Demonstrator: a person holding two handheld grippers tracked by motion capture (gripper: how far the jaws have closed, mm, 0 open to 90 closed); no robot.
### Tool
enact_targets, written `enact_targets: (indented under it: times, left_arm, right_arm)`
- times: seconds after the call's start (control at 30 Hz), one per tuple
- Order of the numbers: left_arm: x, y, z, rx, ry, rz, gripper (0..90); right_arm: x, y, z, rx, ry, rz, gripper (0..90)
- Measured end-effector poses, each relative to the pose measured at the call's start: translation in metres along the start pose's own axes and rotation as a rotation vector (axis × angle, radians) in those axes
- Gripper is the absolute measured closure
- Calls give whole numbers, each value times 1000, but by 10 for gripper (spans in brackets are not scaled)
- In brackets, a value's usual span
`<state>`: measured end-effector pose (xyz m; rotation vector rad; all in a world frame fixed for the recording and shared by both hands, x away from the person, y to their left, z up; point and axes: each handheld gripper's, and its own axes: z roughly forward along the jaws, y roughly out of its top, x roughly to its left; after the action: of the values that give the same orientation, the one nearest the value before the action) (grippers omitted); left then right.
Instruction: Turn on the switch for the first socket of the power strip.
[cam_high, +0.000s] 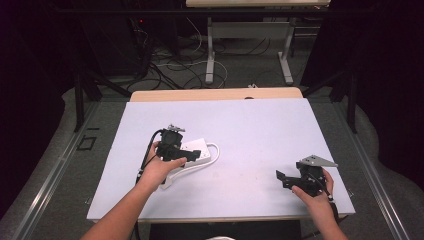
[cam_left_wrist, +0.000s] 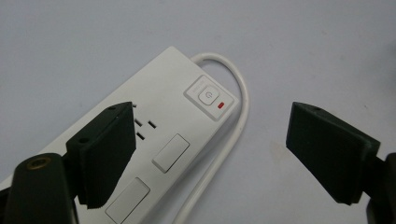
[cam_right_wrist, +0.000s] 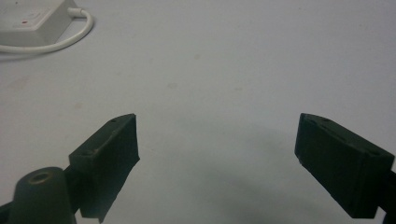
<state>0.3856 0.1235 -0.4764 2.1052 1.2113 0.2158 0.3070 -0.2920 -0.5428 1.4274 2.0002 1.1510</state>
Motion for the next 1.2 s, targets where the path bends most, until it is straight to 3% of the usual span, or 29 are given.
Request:
enact_targets:
  times: [0.13, 0.33, 0.57, 0.63, 0.83, 1.2]
  left_arm:
    - [-2, 1, -4, -2, -5, 17, 74]
    - [-4, 1, -13, -17, -12, 25, 34]
    - [-1, -2, -24, -51, -11, -9, 28]
    - [0, -3, -27, -52, -12, 4, 25]
    - [7, -9, -38, -61, -19, -15, 3]
    - [25, -21, -62, -117, 28, -65, 3]
  right_arm:
    - [0, 0, 0, -1, -2, -1, 129]
    - [0, 0, 0, -2, -3, 0, 129]
    - [1, 0, -1, -2, -3, 3, 129]
    - [1, 0, -1, -3, -3, 3, 129]
    - [0, 0, -1, -5, -3, 0, 129]
    - [0, 0, -1, -6, -5, 2, 129]
